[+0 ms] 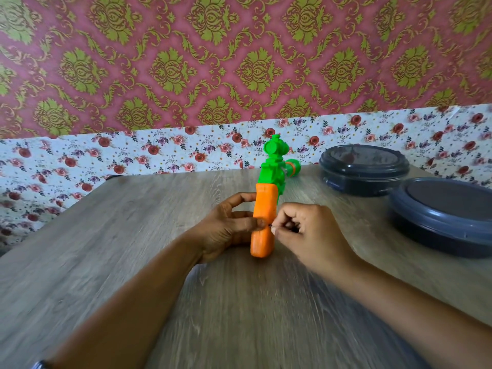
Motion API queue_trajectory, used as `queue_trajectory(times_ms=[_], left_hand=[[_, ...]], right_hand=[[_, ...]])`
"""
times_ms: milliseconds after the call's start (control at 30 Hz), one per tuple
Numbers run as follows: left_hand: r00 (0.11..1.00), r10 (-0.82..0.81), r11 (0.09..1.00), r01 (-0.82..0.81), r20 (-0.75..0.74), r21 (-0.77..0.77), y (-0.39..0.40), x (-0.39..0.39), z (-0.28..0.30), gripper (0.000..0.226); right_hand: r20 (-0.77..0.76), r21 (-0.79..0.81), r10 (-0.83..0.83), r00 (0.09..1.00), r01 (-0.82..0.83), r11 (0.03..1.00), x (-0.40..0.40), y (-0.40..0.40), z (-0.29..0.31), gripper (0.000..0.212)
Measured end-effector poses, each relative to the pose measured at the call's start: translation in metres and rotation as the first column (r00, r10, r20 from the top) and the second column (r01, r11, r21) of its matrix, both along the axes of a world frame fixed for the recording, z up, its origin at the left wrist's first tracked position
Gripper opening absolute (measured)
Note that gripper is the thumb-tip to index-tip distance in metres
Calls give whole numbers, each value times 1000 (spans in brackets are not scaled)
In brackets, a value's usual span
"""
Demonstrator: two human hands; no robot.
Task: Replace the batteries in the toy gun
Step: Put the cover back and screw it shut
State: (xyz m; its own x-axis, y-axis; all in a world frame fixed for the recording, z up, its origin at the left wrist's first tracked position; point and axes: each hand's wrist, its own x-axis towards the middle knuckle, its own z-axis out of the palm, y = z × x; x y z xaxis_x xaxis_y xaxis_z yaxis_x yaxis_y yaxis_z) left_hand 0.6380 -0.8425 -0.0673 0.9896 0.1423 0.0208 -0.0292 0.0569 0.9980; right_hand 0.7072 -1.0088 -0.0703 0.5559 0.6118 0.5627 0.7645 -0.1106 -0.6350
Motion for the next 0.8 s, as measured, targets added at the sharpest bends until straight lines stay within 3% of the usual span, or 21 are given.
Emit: queue_trajectory(times_ms=[167,367,567,800], left_hand=[[1000,0,1000,0,-1,-3,2,2,0,45],[1000,-4,996,2,-24,-86,8,0,-2,58],[997,-44,990,36,-58,-136,16,-2,-3,59],[998,-17,978,3,-65,-208,21,-5,-5,48]], right_hand=[[-182,-11,-12,983,10,1000,1,3,4,19],[82,-176,-113,990,126,976,6,-9,15,14],[17,-215,-24,1000,27,976,4,-9,14,17],[52,-295,9,999,7,956,-2,-6,8,24]])
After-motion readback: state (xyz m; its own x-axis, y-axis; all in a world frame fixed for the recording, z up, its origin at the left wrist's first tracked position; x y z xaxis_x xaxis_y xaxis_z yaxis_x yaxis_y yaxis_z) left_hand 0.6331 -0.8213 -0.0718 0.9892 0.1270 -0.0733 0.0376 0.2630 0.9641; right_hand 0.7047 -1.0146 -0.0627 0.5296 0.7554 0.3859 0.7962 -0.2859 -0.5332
